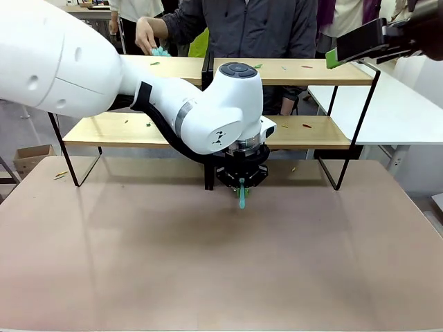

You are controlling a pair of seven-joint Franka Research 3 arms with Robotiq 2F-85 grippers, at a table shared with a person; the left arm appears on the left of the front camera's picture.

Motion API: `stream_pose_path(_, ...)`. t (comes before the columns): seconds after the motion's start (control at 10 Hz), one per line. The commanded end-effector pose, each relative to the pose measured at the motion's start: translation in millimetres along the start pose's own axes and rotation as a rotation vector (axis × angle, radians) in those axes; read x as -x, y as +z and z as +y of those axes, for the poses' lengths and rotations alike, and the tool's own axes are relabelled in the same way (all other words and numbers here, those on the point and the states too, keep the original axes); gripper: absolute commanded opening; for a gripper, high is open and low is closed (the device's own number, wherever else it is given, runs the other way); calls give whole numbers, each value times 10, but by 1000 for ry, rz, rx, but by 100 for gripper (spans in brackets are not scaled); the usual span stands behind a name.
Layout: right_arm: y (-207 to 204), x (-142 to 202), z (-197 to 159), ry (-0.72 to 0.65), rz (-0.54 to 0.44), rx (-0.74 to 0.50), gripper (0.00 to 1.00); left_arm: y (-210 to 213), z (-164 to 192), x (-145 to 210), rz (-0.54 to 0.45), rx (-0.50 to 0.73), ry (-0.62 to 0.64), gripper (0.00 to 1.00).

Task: Clean the shelves.
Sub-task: Clean a randomly selected level of the Shelf with the Duster.

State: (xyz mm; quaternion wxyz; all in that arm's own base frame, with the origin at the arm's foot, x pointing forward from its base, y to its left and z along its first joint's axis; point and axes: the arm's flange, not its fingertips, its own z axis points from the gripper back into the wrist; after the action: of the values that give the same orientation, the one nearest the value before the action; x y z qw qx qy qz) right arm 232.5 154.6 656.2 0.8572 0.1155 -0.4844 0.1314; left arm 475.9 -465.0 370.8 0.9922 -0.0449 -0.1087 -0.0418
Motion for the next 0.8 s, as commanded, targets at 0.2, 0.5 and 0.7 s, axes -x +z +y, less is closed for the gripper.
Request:
stream_pose_path(0.2, 2, -4, -2, -1, -4, 11, 100, -67, -119, -112, 76, 75, -109, 13)
stream_pose_path(0.5, 2, -4, -2, -1, -4, 11, 100, -81, -219, -15, 110, 187, -295, 13)
stream_pose_path(0.7, 2, -4, -2, -1, -4, 11, 100, -157, -307, 19, 207, 221, -430, 13)
